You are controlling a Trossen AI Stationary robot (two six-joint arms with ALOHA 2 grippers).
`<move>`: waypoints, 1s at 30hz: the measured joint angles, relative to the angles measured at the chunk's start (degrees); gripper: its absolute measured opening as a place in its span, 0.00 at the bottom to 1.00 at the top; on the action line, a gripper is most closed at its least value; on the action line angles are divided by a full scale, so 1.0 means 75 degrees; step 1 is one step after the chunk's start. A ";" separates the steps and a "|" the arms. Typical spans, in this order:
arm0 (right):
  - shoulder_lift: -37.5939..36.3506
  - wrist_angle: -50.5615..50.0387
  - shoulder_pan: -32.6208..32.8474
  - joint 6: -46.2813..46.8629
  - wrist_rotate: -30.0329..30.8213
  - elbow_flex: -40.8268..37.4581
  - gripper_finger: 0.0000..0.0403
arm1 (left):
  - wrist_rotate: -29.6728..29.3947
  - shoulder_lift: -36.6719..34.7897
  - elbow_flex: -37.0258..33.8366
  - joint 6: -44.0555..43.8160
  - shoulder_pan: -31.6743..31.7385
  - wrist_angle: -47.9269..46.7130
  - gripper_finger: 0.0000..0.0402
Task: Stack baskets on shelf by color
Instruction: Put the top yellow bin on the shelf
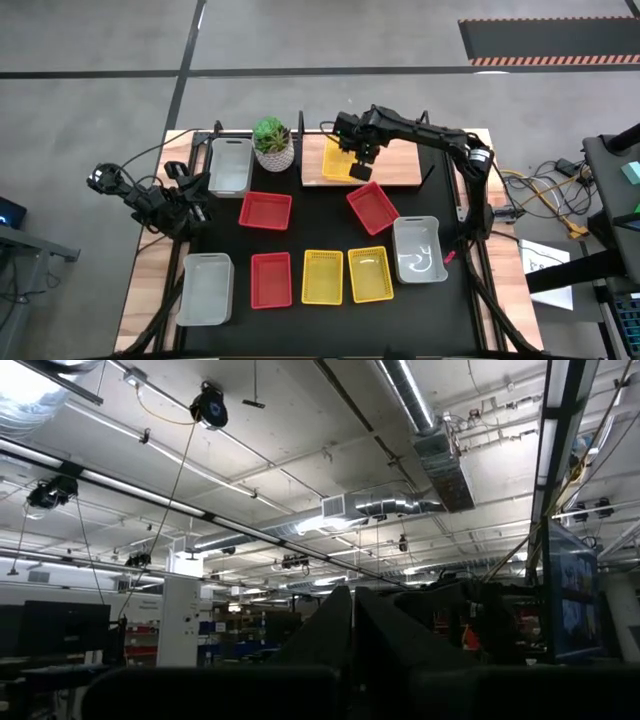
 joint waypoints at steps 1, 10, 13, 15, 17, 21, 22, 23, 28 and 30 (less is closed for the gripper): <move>0.0000 0.0130 -0.0079 0.0000 -0.0001 -0.0074 0.02 | 0.0000 0.0000 -0.0002 0.0000 0.0001 0.0002 0.00; 0.0000 0.1563 -0.0307 -0.0063 -0.0063 -0.0481 0.02 | -0.0023 0.0000 -0.0003 0.0000 0.0001 0.0003 0.00; 0.0001 0.2049 -0.0267 -0.0064 -0.0085 -0.0511 0.02 | -0.0023 0.0000 -0.0002 0.0000 0.0001 0.0003 0.00; 0.0002 0.2152 -0.0232 -0.0068 -0.0073 -0.0511 0.02 | -0.0023 0.0000 -0.0003 0.0000 -0.0002 0.0003 0.00; -0.0021 0.2025 -0.0218 -0.0070 -0.0052 -0.0511 0.02 | -0.0026 0.0000 -0.0003 0.0000 0.0001 0.0003 0.00; -0.0258 0.1573 -0.0215 -0.0009 0.0062 -0.0517 0.02 | -0.0098 0.0000 -0.0003 0.0000 -0.0001 0.0001 0.00; -0.0338 0.1436 -0.0218 0.0034 0.0079 -0.0517 0.02 | -0.0113 0.0000 -0.0002 0.0000 -0.0001 0.0003 0.00; -0.0414 0.1288 -0.0232 0.0111 0.0083 -0.0517 0.02 | -0.0125 0.0000 -0.0002 0.0000 0.0000 0.0003 0.00; -0.0501 0.0574 -0.0345 0.0448 0.0149 -0.0542 0.02 | -0.0137 0.0000 -0.0003 0.0000 -0.0002 0.0000 0.00; -0.0513 0.0577 -0.0388 0.0544 0.0150 -0.0709 0.02 | -0.0137 0.0000 -0.0003 0.0000 0.0001 0.0003 0.00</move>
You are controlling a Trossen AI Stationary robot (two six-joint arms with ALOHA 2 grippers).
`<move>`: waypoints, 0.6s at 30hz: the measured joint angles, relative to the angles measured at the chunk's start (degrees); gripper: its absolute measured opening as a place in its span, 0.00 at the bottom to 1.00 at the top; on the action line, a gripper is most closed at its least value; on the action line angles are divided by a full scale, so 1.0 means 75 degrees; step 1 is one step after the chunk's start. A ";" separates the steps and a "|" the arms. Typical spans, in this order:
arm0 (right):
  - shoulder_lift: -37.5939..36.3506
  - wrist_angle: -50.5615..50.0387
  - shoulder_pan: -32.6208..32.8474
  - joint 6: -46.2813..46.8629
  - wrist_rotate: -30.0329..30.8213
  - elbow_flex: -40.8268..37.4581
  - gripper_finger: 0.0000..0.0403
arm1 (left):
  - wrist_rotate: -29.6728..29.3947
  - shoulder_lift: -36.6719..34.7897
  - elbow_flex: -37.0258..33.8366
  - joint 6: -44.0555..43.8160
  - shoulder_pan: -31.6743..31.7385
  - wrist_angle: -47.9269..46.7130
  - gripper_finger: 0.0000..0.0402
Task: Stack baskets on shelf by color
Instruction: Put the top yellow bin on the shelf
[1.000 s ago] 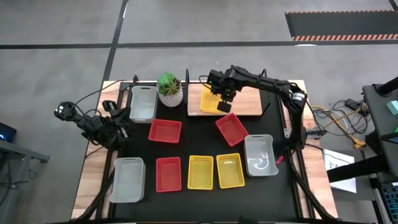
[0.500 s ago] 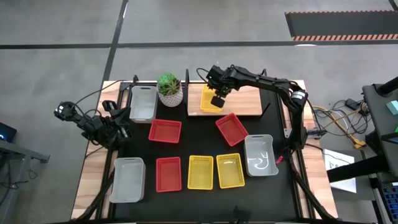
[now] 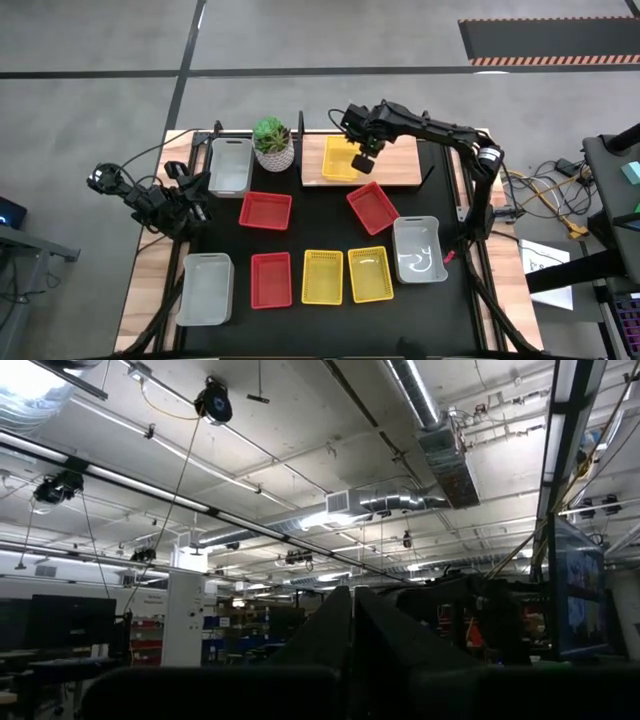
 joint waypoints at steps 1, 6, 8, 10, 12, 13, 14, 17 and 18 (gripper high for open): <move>0.0000 0.0034 -0.0012 -0.0002 -0.0001 -0.0120 0.02 | 0.0000 0.0000 0.0000 0.0000 -0.0002 -0.0002 0.00; 0.0002 0.0953 -0.0013 0.0006 -0.0409 -0.0932 0.02 | 0.0000 0.0000 0.0000 0.0001 0.0000 0.0000 0.00; 0.0003 0.1495 -0.0008 0.0006 -0.0533 -0.1188 0.02 | 0.0000 0.0003 0.0000 0.0000 0.0000 0.0000 0.00; 0.0006 0.2061 0.0010 0.0009 -0.0547 -0.1327 0.02 | 0.0000 0.0002 0.0003 0.0000 0.0000 0.0000 0.00; 0.0011 0.2725 0.0010 0.0031 -0.0547 -0.1384 0.02 | 0.0000 0.0002 0.0000 0.0000 -0.0001 0.0000 0.00; 0.0017 0.3036 0.0007 0.0083 -0.0550 -0.1387 0.02 | 0.0000 0.0001 0.0001 0.0000 -0.0003 0.0000 0.00; 0.0023 0.3273 0.0007 0.0129 -0.0556 -0.1387 0.02 | 0.0000 0.0001 0.0001 0.0000 0.0000 0.0001 0.00; 0.0029 0.3519 0.0010 0.0168 -0.0609 -0.1337 0.02 | 0.0000 0.0000 0.0000 -0.0006 0.0000 0.0003 0.00; 0.0029 0.3526 0.0010 0.0170 -0.0611 -0.1313 0.02 | 0.0000 0.0001 0.0003 -0.0003 0.0000 0.0003 0.00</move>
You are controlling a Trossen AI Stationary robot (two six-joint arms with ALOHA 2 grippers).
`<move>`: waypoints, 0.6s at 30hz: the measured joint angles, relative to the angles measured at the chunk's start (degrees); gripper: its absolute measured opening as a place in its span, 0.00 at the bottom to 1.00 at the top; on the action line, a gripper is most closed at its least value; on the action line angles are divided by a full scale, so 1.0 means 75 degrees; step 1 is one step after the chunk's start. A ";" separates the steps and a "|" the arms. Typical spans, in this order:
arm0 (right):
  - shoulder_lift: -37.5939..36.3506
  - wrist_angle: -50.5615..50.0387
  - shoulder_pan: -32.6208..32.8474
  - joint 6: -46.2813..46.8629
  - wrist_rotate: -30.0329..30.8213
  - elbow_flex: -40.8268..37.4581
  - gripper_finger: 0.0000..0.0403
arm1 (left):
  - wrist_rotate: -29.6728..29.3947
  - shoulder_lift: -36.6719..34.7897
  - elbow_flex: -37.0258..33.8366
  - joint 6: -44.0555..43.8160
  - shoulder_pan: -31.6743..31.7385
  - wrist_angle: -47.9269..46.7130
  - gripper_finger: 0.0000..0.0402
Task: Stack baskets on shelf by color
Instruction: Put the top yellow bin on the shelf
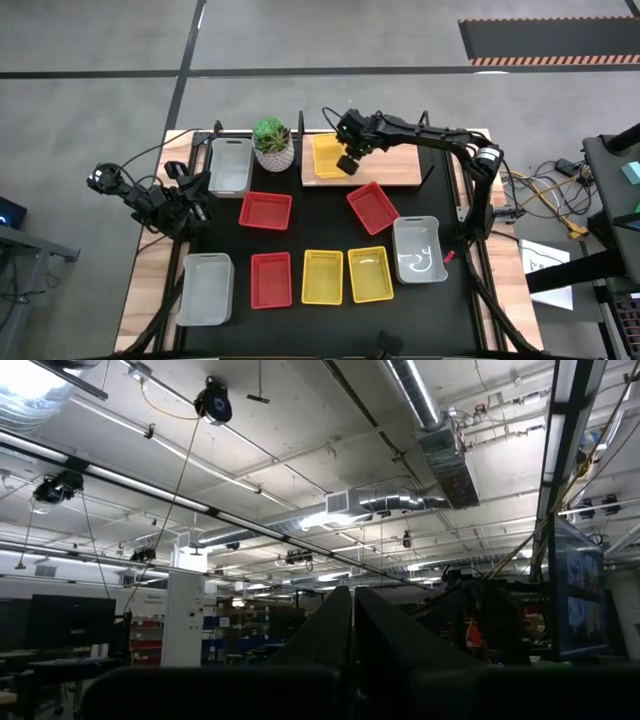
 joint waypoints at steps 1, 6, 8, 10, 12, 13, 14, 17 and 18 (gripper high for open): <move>0.0000 -0.0005 0.0000 0.0002 0.0003 0.0005 0.02 | 0.0000 -0.0001 -0.0001 0.0000 -0.0002 -0.0002 0.00; 0.0000 -0.0438 0.0035 0.0283 -0.0184 0.0005 0.02 | 0.0000 0.0002 -0.0001 0.0000 -0.0002 0.0000 0.00; 0.0000 -0.0559 0.0110 0.0386 -0.0532 0.0005 0.02 | 0.0000 0.0000 -0.0001 0.0000 0.0000 0.0000 0.00; 0.0000 -0.0551 0.0237 0.0470 -0.0778 0.0005 0.02 | 0.0000 0.0000 -0.0003 0.0000 0.0000 0.0000 0.00; 0.0000 -0.0470 0.0394 0.0486 -0.0801 0.0005 0.02 | 0.0000 -0.0001 -0.0003 0.0000 0.0000 0.0000 0.00; 0.0000 -0.0381 0.0463 0.0480 -0.0801 0.0005 0.02 | 0.0000 0.0001 -0.0001 0.0000 -0.0003 -0.0001 0.00; 0.0000 -0.0312 0.0535 0.0472 -0.0801 0.0005 0.02 | 0.0000 -0.0001 0.0000 0.0000 0.0000 0.0000 0.00; 0.0000 -0.0181 0.0682 0.0442 -0.0738 0.0006 0.02 | 0.0003 0.0001 -0.0003 0.0000 -0.0003 0.0000 0.00; 0.0000 -0.0167 0.0702 0.0442 -0.0724 0.0006 0.02 | 0.0002 0.0002 -0.0003 0.0000 0.0000 0.0000 0.00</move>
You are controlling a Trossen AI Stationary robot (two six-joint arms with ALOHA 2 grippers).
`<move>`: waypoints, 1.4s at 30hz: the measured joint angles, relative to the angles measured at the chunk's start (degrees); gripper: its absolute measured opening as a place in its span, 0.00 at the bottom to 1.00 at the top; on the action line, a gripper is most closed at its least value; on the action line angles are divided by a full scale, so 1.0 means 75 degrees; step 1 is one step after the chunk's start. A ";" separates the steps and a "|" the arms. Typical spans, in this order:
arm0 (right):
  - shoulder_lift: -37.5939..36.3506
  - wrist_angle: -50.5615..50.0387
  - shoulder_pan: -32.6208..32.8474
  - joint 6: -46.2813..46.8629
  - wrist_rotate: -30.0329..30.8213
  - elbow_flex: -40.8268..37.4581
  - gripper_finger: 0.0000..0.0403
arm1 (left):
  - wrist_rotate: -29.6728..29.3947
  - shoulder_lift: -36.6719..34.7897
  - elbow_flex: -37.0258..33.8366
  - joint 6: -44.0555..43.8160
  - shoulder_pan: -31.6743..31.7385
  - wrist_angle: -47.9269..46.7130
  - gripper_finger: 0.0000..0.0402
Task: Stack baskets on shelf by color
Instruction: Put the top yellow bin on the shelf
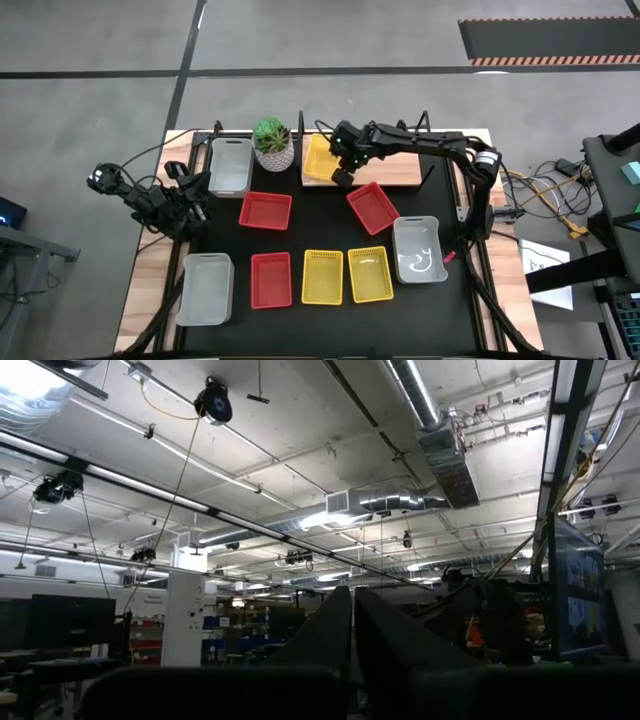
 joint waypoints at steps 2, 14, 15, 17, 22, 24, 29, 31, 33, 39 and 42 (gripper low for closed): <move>0.0000 -0.0035 0.0009 0.0003 0.0208 -0.0001 0.02 | 0.0001 -0.0003 0.0002 0.0000 0.0000 0.0000 0.00; 0.0023 0.0697 -0.0167 -0.0596 0.1414 -0.0001 0.02 | 0.0000 -0.0001 0.0000 -0.0002 -0.0001 0.0000 0.00; 0.0023 0.0827 -0.0192 -0.0684 0.1422 -0.0001 0.02 | 0.0001 0.0000 0.0000 -0.0002 0.0000 0.0000 0.00; 0.0023 0.1065 -0.0270 -0.0795 0.1427 -0.0001 0.02 | 0.0001 0.0000 0.0000 0.0000 -0.0003 0.0000 0.00; 0.0020 0.1151 -0.0461 -0.0909 0.1458 -0.0001 0.02 | 0.0001 -0.0001 0.0002 -0.0003 -0.0002 0.0000 0.00; -0.0011 0.1061 -0.0483 -0.0907 0.1456 -0.0001 0.02 | 0.0001 -0.0001 0.0000 -0.0003 0.0000 0.0000 0.00; -0.0198 0.1107 -0.0338 -0.0841 0.1187 0.0075 0.02 | -0.0002 0.0000 0.0000 0.0000 0.0000 0.0000 0.00; -0.0236 0.1172 -0.0185 -0.0770 0.1130 0.0173 0.02 | -0.0002 -0.0003 0.0000 0.0002 -0.0002 0.0000 0.00; -0.0244 0.1261 -0.0035 -0.0700 0.0928 0.0284 0.02 | -0.0002 0.0000 0.0002 0.0026 0.0000 -0.0003 0.00; -0.0153 0.1520 0.0352 -0.0403 -0.0358 0.0294 0.02 | -0.0002 0.0000 0.0002 0.0032 -0.0002 -0.0001 0.00; -0.0035 0.1493 0.0438 -0.0361 -0.0363 0.0249 0.02 | -0.0002 0.0000 0.0002 0.0035 0.0000 -0.0003 0.00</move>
